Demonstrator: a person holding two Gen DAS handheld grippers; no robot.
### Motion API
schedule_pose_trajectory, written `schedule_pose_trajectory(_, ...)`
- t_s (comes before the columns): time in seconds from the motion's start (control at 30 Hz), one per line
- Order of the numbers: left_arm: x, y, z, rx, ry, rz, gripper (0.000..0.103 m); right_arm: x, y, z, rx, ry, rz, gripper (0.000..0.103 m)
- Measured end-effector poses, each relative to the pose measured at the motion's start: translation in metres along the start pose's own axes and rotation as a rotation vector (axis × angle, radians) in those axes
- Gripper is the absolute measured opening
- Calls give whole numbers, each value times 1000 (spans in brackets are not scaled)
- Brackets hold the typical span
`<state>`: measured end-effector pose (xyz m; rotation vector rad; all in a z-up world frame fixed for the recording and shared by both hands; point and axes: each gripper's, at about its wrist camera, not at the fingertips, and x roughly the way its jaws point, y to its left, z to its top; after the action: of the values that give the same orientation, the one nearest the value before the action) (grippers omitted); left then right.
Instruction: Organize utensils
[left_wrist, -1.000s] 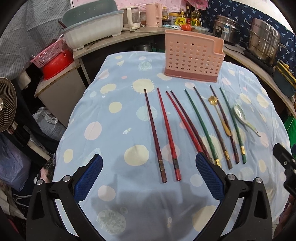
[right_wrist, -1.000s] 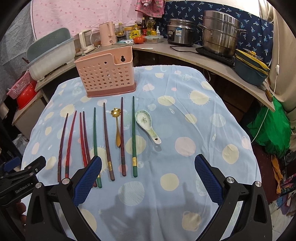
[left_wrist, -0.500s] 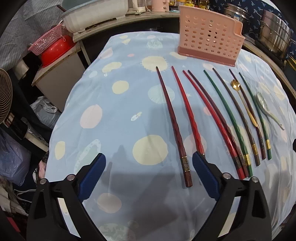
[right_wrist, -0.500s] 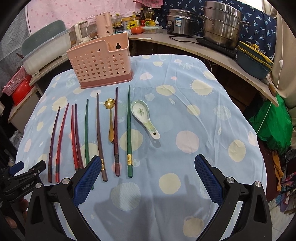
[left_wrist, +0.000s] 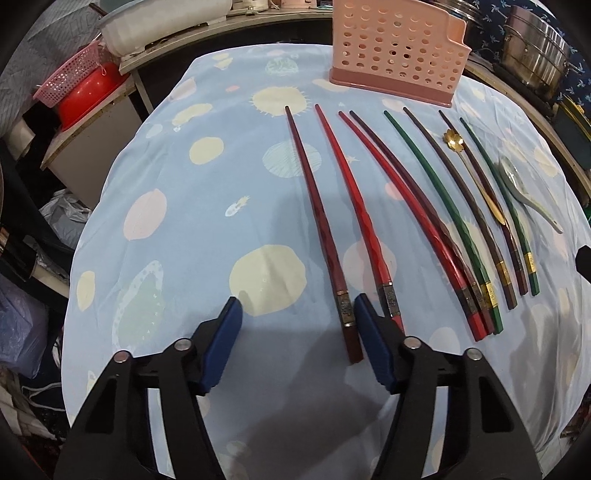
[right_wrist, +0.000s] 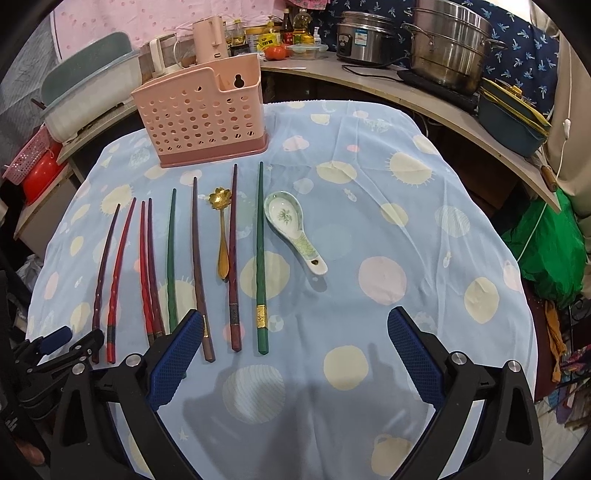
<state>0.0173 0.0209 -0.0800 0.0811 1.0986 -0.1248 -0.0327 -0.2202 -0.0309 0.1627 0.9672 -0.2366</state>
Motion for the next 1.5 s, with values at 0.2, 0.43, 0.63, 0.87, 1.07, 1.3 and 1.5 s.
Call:
schedule_pose_trajectory(0.2,-5,-3,-3,18,-11,-55,29,1,1,-1,-5,7,9,85)
schedule_pose_trajectory(0.43,-12,-1,0,21,-20,-88,8,6,-7,3,9,11,17,70)
schedule_pose_trajectory(0.63,-25,4,15,10,-58,-82,7,20,-24,19,43,12,44,49)
schedule_pose_trajectory(0.87,-28,7,27,-11,-64,-87,7,41,-23,37,39,27,72,36)
schedule_pose_trajectory(1.07,-28,10,33,-20,-62,-90,7,64,-18,42,28,71,93,19)
schedule_pose_trajectory(1.3,-27,12,38,-27,-57,-92,7,74,-17,42,34,90,111,15)
schedule_pose_trajectory(1.5,-23,13,37,-30,-45,-94,7,84,-20,39,53,117,128,15)
